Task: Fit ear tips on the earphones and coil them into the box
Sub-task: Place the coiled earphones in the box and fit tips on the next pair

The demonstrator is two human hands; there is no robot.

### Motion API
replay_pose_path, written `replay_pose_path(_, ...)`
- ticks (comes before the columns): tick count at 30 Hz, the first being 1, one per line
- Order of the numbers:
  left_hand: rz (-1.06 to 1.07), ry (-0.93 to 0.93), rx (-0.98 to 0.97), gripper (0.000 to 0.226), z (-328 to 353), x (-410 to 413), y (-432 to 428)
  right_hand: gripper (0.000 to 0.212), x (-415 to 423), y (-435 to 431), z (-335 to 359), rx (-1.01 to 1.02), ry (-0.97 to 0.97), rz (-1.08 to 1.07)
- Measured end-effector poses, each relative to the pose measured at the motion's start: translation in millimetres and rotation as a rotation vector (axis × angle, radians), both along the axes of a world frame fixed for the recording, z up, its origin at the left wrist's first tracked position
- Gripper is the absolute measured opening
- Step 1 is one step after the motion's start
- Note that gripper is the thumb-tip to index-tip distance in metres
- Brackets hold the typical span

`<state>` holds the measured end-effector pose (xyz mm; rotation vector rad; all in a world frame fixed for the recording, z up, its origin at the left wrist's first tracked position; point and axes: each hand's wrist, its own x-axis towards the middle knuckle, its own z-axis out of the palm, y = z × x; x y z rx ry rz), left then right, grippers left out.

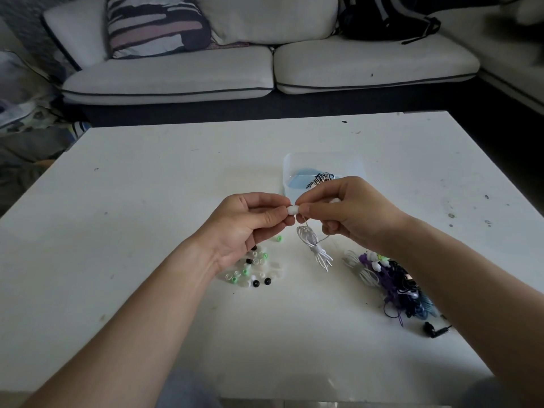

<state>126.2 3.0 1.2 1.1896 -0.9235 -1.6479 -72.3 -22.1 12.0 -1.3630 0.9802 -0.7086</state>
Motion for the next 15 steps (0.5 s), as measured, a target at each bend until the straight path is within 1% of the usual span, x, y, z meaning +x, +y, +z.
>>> replay_pose_path(2,-0.003,0.003,-0.011,0.019,-1,1,-1,0.024,1,-1,-1,0.055,-0.051,0.001)
replay_pose_path(3,-0.006,-0.039,-0.021,0.018,-2,1,-1,0.029,1,-1,-1,0.091,-0.089,-0.009)
replay_pose_path(5,-0.038,-0.197,-0.05,0.02,-6,0,-1,0.024,1,-3,-2,0.164,-0.17,-0.034)
replay_pose_path(7,-0.116,-0.283,-0.043,0.03,-12,-1,0,0.013,1,-4,-2,0.227,-0.237,-0.057)
replay_pose_path(8,-0.179,-0.28,-0.024,0.038,-14,-3,1,0.009,1,-4,-1,0.25,-0.269,-0.066)
replay_pose_path(10,-0.302,-0.248,0.029,0.047,-18,-8,2,0.013,1,-5,-2,0.292,-0.32,-0.086)
replay_pose_path(12,-0.369,-0.224,0.043,0.043,-20,-16,4,0.016,-1,-5,-2,0.316,-0.351,-0.119)
replay_pose_path(14,-0.36,-0.221,0.038,0.036,-20,-25,4,0.011,-3,-6,-3,0.324,-0.389,-0.142)
replay_pose_path(15,-0.33,-0.224,0.044,0.034,-20,-28,4,0.011,-4,-6,-4,0.327,-0.408,-0.165)
